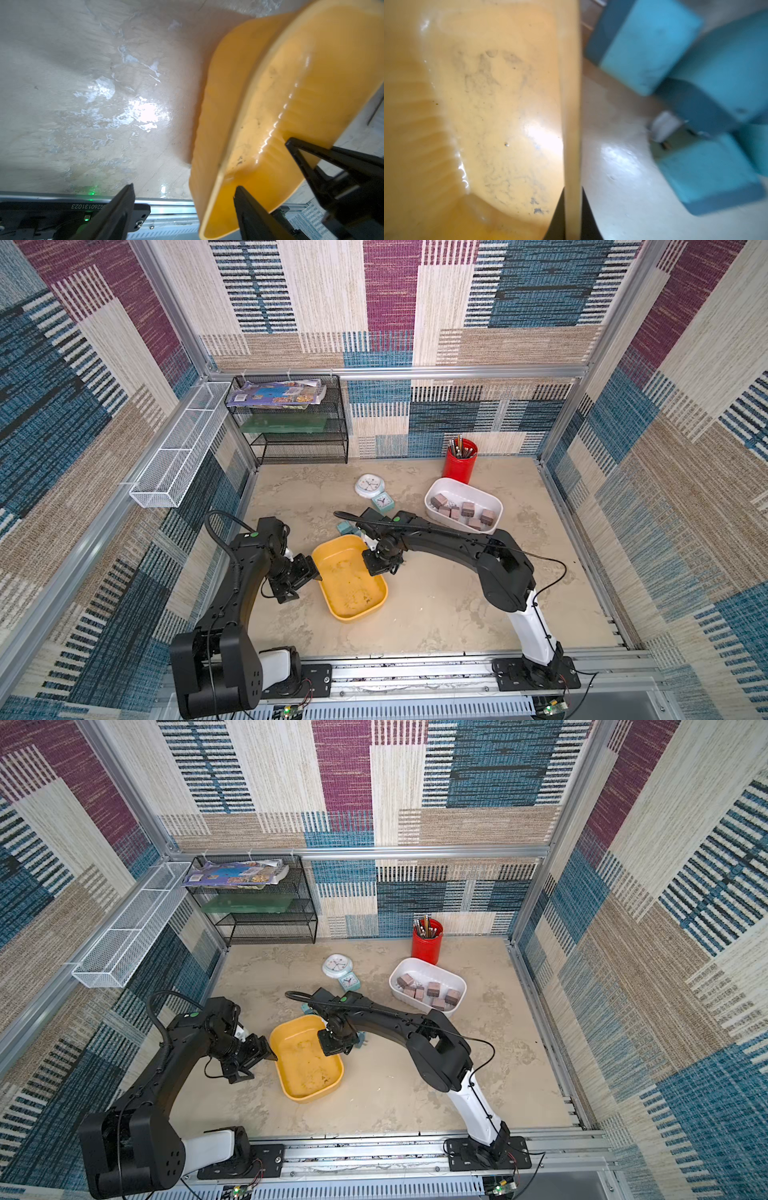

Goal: Place the plugs by color into the storage box
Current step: Pick up the storage box at the center of the board, then place the storage box at the center of the board.

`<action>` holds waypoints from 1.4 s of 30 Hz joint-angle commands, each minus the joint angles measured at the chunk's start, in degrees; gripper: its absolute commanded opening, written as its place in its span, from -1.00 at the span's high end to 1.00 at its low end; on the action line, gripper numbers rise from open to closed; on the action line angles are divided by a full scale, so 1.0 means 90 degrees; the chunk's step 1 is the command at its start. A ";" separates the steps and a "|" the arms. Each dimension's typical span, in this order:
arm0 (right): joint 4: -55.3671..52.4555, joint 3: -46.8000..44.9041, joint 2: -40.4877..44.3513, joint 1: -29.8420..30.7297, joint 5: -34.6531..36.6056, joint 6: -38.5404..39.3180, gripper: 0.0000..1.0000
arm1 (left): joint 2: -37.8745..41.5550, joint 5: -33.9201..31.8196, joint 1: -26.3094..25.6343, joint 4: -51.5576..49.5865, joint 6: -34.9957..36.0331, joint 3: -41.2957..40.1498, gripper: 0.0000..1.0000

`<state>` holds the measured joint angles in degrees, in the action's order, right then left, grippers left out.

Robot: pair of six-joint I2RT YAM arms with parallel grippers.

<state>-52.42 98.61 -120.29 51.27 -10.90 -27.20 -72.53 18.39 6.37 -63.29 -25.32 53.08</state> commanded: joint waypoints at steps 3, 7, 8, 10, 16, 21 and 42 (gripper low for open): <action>-0.0115 -0.1151 0.1343 -0.0813 0.0351 -0.0090 1.00 | -0.0026 0.0051 0.0015 -0.0048 0.0027 0.0193 -0.56; -0.0313 -0.2251 0.2271 -0.1568 0.0764 0.0108 1.00 | -0.0136 0.0114 0.0015 0.0008 0.0022 0.0283 -0.57; -0.0345 -0.2529 0.2437 -0.1749 0.0830 0.0156 1.00 | -0.0180 0.0140 0.0015 0.0027 0.0021 0.0298 -0.57; -0.0338 -0.2972 0.2717 -0.2016 0.0922 0.0192 1.00 | -0.0236 0.0168 0.0015 0.0049 0.0029 0.0303 -0.57; -0.0017 -0.4026 0.3135 -0.2519 0.1095 0.0132 1.00 | -0.0295 0.0227 0.0015 0.0113 0.0005 0.0275 -0.57; 0.0112 -0.4395 0.3039 -0.2586 0.1207 0.0168 1.00 | -0.0302 0.0244 0.0015 0.0113 0.0018 0.0238 -0.57; -0.0526 -0.0734 0.1708 -0.0441 0.1567 0.0839 -0.53 | -0.0184 0.0325 0.0015 0.0117 -0.0089 0.0187 -0.57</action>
<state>-55.40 87.92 -100.42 45.43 2.13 -22.90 -74.43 20.16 6.37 -62.17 -25.56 54.72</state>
